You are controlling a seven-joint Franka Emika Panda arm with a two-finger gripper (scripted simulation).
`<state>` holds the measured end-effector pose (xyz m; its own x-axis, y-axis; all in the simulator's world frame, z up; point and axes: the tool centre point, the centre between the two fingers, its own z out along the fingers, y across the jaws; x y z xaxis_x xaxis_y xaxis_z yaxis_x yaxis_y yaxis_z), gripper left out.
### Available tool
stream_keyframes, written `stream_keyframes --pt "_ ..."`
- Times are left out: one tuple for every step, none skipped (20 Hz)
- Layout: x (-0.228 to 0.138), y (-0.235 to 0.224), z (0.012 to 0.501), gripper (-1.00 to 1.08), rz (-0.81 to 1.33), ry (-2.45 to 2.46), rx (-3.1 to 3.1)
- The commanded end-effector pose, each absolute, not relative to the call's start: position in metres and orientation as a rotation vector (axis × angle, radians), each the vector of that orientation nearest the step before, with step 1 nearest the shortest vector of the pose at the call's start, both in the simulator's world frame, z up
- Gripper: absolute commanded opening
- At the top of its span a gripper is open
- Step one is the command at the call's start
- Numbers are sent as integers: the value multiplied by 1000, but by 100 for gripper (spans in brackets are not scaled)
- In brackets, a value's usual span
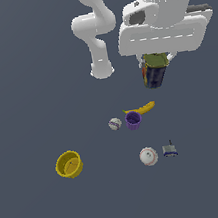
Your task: Pick up a designated object from a clutter of objects.
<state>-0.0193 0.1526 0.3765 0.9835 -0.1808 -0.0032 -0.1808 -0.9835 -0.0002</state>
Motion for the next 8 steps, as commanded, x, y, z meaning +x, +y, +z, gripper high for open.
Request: stream_keyframes --pt "-18 150 390 -100 1 285 -3127" --pt "-18 149 393 -100 0 285 -3128" --pt "-18 148 396 -100 0 285 -3128" --pt "-18 147 399 -100 0 285 -3128" --pt "-18 147 400 -100 0 285 -3128" --pt "-17 146 402 -100 0 285 -3128" --pt "-17 146 402 -100 0 285 -3128" --pt "-17 146 403 -100 0 285 -3128"
